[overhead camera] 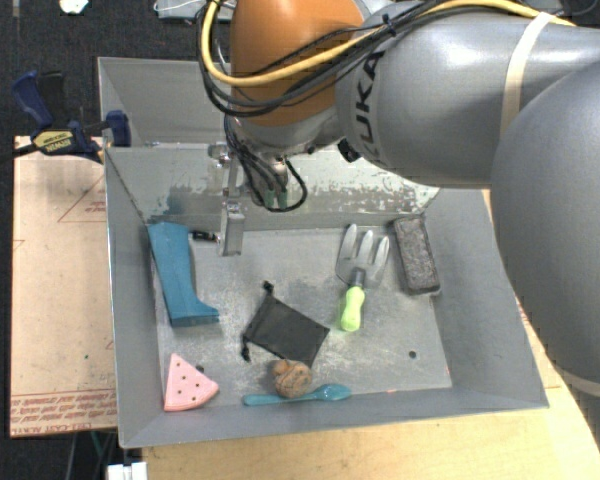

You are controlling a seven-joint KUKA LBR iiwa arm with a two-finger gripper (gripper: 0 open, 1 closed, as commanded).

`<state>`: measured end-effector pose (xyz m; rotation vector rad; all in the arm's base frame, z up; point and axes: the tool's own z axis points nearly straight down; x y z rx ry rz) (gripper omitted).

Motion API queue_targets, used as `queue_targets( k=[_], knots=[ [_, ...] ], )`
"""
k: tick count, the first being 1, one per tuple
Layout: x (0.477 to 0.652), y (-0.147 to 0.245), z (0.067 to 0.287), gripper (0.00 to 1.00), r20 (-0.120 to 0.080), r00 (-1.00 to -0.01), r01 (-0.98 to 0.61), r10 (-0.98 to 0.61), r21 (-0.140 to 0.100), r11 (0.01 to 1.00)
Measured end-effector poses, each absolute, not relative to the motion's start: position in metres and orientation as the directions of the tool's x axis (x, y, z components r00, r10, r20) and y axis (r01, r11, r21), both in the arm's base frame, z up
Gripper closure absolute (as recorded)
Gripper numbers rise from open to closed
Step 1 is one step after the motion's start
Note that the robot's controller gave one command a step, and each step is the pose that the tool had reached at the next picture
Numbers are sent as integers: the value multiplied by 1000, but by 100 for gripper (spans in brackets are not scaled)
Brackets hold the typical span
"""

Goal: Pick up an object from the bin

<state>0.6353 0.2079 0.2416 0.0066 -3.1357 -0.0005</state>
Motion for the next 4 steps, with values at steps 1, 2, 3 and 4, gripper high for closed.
queue_targets(
  k=[1,2,3,4],
  knots=[
    [637,206,247,0,-2,-1000,-1,-1,2,1000],
    [577,166,147,0,-2,-1000,-7,-7,3,1000],
    [590,66,152,0,-13,-996,-85,-84,5,996],
    [509,93,119,0,6,-997,-79,-79,5,997]
  ],
)
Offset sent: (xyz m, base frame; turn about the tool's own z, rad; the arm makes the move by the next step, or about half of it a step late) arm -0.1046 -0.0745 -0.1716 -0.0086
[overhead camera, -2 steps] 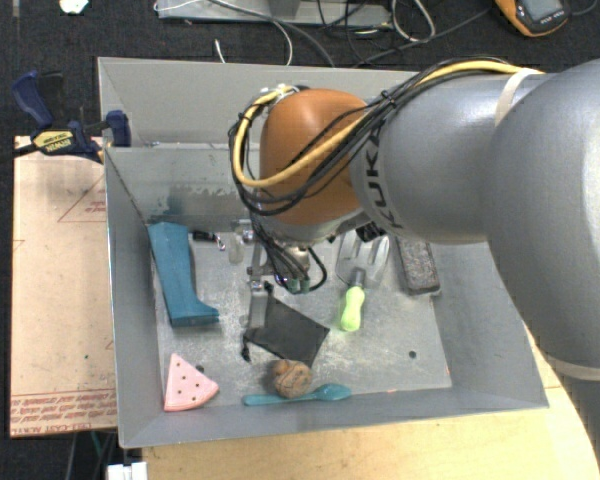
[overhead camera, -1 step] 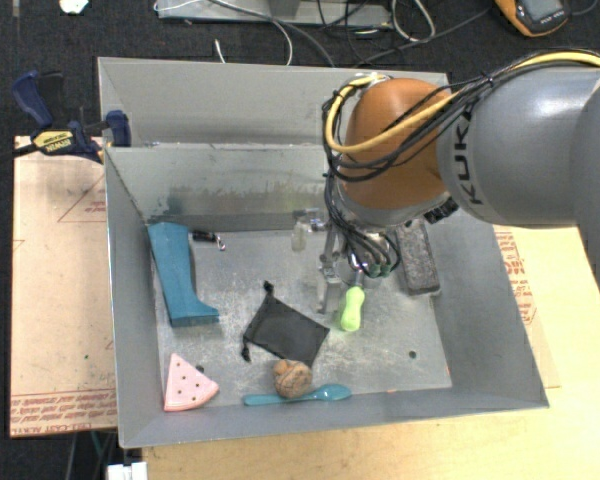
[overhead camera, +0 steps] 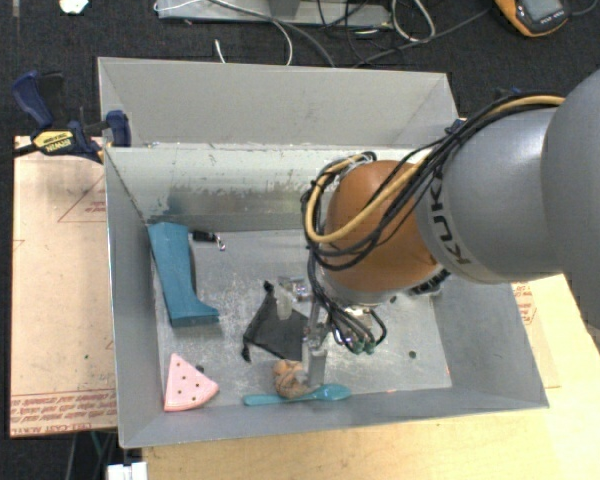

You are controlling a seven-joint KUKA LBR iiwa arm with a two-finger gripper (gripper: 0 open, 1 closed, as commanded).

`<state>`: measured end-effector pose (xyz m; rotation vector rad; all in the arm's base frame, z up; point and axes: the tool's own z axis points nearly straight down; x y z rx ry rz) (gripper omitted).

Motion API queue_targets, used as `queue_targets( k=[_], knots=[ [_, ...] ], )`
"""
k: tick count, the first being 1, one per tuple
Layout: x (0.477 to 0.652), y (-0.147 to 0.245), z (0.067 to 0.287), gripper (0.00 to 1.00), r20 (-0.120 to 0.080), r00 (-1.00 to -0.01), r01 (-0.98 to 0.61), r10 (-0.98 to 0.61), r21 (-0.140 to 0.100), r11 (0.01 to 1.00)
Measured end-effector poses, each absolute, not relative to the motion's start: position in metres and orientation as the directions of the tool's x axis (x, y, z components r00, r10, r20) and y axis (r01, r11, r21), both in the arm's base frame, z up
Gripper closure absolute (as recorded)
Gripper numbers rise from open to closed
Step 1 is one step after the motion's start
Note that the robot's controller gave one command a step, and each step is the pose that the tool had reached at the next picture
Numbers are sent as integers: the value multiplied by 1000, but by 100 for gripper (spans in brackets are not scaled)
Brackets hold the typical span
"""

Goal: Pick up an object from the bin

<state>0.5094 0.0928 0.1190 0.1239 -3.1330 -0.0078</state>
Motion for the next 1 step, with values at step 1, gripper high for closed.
queue_targets(
  k=[1],
  knots=[
    [540,76,73,0,-19,-988,153,153,9,988]
  ],
)
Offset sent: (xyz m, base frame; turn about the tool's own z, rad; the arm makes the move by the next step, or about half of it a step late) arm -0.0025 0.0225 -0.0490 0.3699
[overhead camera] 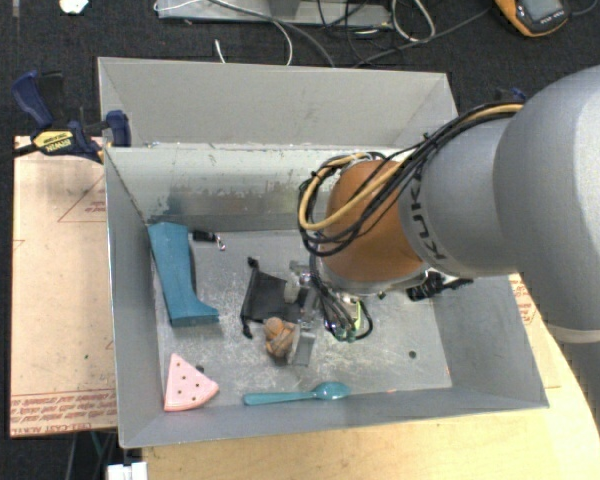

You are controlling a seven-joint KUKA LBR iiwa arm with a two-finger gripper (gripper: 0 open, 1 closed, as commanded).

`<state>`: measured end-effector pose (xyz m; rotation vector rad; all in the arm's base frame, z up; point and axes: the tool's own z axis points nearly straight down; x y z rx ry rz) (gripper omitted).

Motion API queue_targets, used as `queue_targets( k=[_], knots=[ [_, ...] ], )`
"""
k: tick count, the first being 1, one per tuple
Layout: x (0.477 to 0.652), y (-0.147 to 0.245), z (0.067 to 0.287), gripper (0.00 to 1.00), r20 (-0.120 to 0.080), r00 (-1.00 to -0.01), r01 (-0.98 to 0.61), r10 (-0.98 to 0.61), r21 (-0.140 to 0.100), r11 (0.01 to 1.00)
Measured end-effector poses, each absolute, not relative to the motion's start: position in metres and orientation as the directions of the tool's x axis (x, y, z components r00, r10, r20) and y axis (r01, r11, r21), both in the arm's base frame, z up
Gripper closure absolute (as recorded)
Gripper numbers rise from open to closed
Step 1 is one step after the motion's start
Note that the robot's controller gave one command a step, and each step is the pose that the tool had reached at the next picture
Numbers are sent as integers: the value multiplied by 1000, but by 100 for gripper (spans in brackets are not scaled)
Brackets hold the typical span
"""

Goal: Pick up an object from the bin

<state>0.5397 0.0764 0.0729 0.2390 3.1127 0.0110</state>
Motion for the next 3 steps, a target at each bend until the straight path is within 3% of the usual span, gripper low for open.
queue_targets(
  k=[1,3],
  knots=[
    [507,117,70,100,8,-958,285,285,9,958],
    [506,116,83,100,11,-958,286,286,8,958]
  ],
)
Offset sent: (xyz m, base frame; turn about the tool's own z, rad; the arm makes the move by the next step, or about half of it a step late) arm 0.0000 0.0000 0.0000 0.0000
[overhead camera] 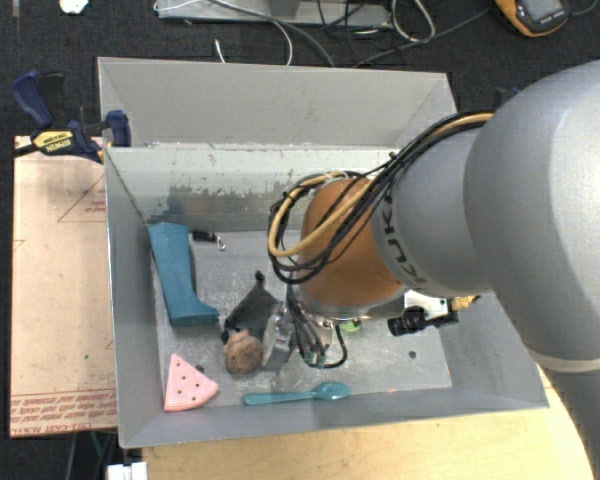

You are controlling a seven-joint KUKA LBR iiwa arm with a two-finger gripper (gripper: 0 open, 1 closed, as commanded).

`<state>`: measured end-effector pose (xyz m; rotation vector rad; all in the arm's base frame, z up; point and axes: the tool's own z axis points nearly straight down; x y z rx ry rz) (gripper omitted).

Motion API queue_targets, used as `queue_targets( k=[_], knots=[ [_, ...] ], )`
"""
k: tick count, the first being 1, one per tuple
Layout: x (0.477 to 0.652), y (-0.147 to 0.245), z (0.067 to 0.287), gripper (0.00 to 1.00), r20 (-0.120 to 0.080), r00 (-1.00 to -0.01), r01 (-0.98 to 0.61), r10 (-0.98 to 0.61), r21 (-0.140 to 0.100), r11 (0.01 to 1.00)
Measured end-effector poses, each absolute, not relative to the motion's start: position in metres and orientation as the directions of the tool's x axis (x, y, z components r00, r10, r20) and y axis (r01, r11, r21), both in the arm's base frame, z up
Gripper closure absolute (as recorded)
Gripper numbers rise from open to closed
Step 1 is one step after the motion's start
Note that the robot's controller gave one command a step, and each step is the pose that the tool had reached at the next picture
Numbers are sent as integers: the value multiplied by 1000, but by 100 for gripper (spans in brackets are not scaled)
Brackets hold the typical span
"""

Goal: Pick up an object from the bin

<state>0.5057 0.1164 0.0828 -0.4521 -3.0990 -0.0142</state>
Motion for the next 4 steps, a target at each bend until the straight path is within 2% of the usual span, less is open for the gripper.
queue_targets(
  k=[2,4],
  knots=[
    [505,116,156,100,14,-959,284,284,7,959],
    [507,117,203,100,10,-959,282,282,10,959]
  ],
)
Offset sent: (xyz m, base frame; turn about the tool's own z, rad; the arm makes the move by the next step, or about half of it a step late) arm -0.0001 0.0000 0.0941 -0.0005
